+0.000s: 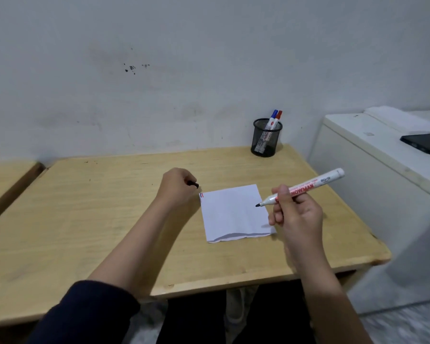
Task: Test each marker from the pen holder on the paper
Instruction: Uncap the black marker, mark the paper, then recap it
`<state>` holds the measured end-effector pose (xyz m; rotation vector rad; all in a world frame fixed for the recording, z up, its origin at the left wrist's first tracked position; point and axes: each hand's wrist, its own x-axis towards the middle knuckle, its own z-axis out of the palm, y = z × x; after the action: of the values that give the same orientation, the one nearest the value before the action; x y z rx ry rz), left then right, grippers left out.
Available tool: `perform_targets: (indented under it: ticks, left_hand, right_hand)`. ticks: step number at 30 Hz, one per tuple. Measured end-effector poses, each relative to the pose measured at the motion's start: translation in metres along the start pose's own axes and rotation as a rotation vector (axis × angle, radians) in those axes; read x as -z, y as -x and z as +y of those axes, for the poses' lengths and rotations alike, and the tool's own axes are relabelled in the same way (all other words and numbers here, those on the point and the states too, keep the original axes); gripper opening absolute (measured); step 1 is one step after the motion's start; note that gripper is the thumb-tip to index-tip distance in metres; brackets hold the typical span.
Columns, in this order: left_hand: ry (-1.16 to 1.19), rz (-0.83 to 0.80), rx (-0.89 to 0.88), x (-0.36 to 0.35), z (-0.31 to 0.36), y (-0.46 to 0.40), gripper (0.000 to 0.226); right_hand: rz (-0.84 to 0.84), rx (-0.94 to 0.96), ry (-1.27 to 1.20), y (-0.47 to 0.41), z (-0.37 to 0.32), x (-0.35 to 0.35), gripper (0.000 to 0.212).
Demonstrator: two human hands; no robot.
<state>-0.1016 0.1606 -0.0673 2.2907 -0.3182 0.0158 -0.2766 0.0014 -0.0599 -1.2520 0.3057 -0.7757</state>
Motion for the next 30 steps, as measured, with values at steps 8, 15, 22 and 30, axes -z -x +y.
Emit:
perform_targets:
  ticks: [8, 15, 22, 30]
  left_hand:
    - [-0.065, -0.126, 0.028, -0.013, 0.0, -0.028, 0.025]
    - [-0.303, -0.214, -0.015, -0.021, 0.017, -0.037, 0.021]
    - [0.108, -0.141, 0.047, -0.017, -0.01, -0.028, 0.047]
    - [0.228, -0.036, 0.05, -0.014, -0.031, 0.026, 0.029]
  right_hand:
    - [-0.048, 0.002, 0.083, -0.006, 0.008, -0.002, 0.017]
    - [-0.104, -0.023, 0.14, -0.008, 0.018, -0.02, 0.016]
    - [-0.09, 0.045, 0.133, -0.012, 0.025, -0.03, 0.008]
    - [-0.226, 0.06, 0.179, -0.049, 0.027, -0.07, 0.015]
